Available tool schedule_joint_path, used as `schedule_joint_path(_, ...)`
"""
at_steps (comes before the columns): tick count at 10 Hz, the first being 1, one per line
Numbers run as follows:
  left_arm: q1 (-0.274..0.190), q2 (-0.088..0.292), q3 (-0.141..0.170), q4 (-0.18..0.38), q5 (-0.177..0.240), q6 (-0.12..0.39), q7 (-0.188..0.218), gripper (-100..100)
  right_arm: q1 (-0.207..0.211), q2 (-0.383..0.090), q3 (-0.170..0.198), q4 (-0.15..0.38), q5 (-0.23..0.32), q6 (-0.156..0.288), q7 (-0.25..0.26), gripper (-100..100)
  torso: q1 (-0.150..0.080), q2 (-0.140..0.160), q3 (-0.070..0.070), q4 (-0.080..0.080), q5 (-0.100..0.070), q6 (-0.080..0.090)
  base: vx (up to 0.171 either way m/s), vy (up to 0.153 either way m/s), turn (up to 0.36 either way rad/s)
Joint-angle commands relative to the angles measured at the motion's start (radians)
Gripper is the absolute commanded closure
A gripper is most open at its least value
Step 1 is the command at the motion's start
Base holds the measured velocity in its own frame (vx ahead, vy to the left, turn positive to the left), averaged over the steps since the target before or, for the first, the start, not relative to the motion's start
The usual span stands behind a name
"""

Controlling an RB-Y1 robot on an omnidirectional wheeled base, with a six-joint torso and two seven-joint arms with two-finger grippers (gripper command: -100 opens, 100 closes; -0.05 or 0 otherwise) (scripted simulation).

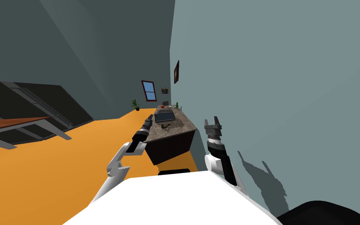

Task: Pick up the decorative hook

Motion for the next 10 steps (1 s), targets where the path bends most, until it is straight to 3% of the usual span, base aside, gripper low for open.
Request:
schedule_joint_path(1, -0.045, 0.007, 0.013, 0.045, -0.007, 0.050, 0.012, -100, 0.000, 0.000, 0.000, 0.000, 0.000, 0.000, 0.000, 0, 0.000, 0.000, 0.000, 0.000, 0.000, 0.000, -0.044, -0.004, -0.025)
schedule_joint_path(2, -0.045, 0.007, 0.013, 0.045, -0.007, 0.074, 0.012, -100, 0.000, 0.000, 0.000, 0.000, 0.000, 0.000, 0.000, 0, 0.000, 0.000, 0.000, 0.000, 0.000, 0.000, -0.038, -0.006, -0.016)
schedule_joint_path(3, -0.080, 0.011, 0.023, 0.081, -0.013, 0.102, 0.022, -100, 0.000, 0.000, 0.000, 0.000, 0.000, 0.000, 0.000, 0, 0.000, 0.000, 0.000, 0.000, 0.000, 0.000, -0.044, -0.012, -0.035)
schedule_joint_path(4, -0.080, 0.011, 0.023, 0.081, -0.013, 0.130, 0.022, -100, 0.000, 0.000, 0.000, 0.000, 0.000, 0.000, 0.000, 0, 0.000, 0.001, 0.000, 0.000, 0.000, 0.000, -0.037, -0.009, -0.020)
schedule_joint_path(5, -0.116, 0.014, 0.035, 0.118, -0.017, 0.163, 0.034, -100, 0.000, 0.000, 0.000, 0.000, 0.000, 0.000, 0.000, 0, 0.000, 0.000, 0.000, 0.000, 0.000, 0.000, -0.038, -0.010, -0.047)
schedule_joint_path(6, -0.116, 0.014, 0.035, 0.118, -0.017, 0.186, 0.034, -100, 0.000, 0.000, 0.000, 0.000, 0.000, 0.000, 0.000, 0, 0.000, 0.000, 0.000, 0.000, 0.000, 0.000, -0.034, -0.007, -0.021)
schedule_joint_path(9, -0.186, 0.020, 0.059, 0.191, -0.022, 0.268, 0.058, -100, 0.000, 0.000, 0.000, 0.000, 0.000, 0.000, 0.000, 0, -0.001, 0.000, 0.000, 0.000, 0.000, 0.000, -0.034, -0.012, -0.047)
schedule_joint_path(10, -0.186, 0.020, 0.059, 0.191, -0.022, 0.296, 0.058, -100, 0.000, 0.000, 0.000, 0.000, 0.000, 0.000, 0.000, 0, -0.001, 0.000, 0.000, 0.000, 0.000, 0.000, -0.027, -0.009, -0.031)
